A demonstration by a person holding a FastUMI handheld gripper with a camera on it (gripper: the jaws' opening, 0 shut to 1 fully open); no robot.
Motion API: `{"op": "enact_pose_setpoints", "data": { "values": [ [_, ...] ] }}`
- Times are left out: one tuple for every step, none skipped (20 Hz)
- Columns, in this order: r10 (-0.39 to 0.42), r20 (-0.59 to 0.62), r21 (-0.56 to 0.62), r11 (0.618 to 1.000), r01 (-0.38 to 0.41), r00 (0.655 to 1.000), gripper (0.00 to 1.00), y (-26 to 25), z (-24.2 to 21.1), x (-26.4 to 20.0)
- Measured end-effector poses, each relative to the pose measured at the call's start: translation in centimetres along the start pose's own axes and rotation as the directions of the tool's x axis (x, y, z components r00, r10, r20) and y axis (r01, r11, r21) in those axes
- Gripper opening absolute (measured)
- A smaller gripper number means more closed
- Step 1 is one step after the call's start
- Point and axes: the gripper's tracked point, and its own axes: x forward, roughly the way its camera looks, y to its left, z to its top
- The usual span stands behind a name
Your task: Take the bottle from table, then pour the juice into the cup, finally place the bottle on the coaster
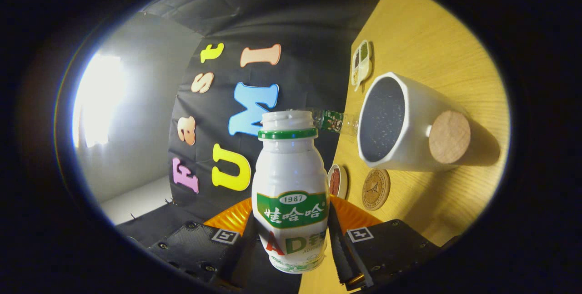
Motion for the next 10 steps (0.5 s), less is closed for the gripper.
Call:
{"op": "enact_pose_setpoints", "data": {
  "values": [
    [0.002,0.006,-0.037,0.999,-0.002,1.0,0.71,-0.03,0.0,-0.08],
    [0.001,0.011,-0.083,0.997,-0.001,1.0,0.71,-0.04,0.08,-0.15],
    [0.003,0.014,-0.12,0.993,-0.001,1.0,0.71,-0.01,-0.06,-0.18],
    [0.003,0.019,-0.16,0.987,0.0,1.0,0.71,0.03,-0.06,-0.21],
    [0.001,0.021,-0.203,0.979,0.004,1.0,0.71,-0.14,-0.11,-0.14],
    [-0.009,0.02,-0.25,0.968,0.013,1.0,0.71,-0.52,-0.23,-0.11],
    [-0.019,0.017,-0.294,0.956,0.023,1.0,0.71,-0.85,-0.42,0.03],
    [-0.018,0.012,-0.347,0.938,0.021,1.0,0.71,-0.82,-0.57,0.05],
    [-0.024,0.011,-0.395,0.918,0.027,1.0,0.71,-0.9,-0.66,0.09],
    [-0.03,0.011,-0.452,0.892,0.032,0.999,0.71,-0.96,-0.61,0.0]
  ]
}}
